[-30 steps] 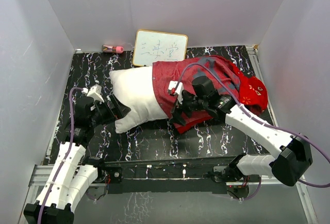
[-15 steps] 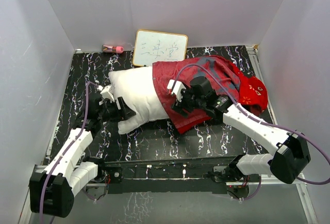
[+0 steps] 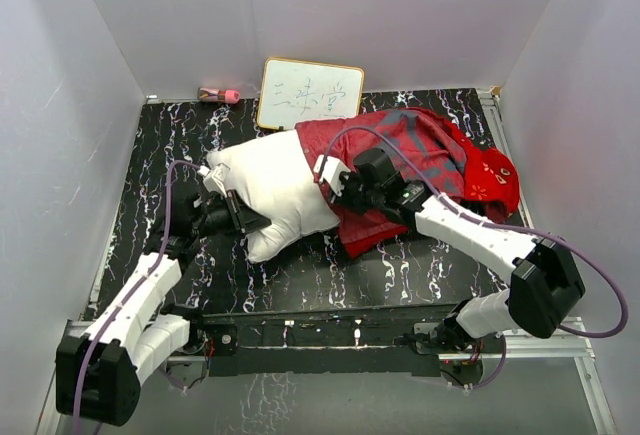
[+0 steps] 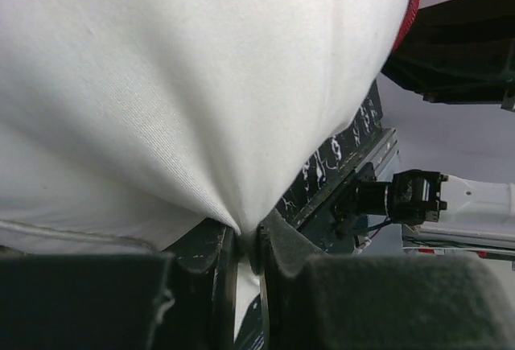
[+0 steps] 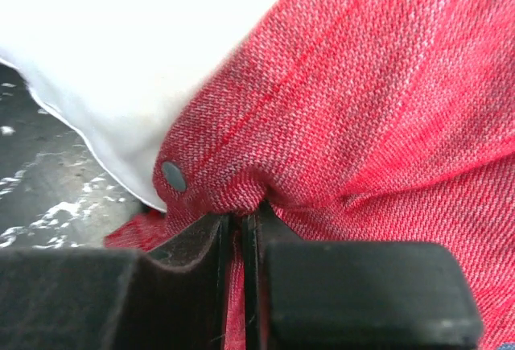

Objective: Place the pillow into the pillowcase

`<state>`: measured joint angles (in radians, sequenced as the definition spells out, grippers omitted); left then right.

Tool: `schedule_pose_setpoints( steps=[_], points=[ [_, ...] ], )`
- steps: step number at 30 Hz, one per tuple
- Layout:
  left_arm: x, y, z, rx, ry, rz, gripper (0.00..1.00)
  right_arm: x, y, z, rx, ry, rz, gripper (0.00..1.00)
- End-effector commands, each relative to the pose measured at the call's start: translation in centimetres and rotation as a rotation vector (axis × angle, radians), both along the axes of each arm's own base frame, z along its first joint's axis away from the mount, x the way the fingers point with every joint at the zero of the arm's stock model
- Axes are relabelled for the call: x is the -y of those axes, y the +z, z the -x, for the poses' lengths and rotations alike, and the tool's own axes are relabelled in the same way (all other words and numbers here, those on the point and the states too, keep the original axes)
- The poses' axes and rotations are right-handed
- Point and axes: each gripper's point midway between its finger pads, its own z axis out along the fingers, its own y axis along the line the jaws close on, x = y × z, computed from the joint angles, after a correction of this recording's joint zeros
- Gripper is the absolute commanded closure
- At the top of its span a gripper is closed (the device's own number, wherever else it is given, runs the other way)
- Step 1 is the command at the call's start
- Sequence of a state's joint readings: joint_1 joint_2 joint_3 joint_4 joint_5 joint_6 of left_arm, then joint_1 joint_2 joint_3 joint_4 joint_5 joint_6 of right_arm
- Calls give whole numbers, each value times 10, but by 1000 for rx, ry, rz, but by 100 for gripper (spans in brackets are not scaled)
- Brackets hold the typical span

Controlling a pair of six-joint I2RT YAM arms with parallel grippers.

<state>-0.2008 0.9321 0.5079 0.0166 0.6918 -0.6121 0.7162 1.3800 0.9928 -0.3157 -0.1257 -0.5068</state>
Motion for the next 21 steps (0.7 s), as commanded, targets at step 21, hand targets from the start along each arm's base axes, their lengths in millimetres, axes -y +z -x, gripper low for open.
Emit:
schedule_pose_setpoints(
  steps=[21],
  points=[
    [35, 94, -1, 133, -182, 213, 100, -143, 192, 35, 30, 333, -477, 92]
  ],
)
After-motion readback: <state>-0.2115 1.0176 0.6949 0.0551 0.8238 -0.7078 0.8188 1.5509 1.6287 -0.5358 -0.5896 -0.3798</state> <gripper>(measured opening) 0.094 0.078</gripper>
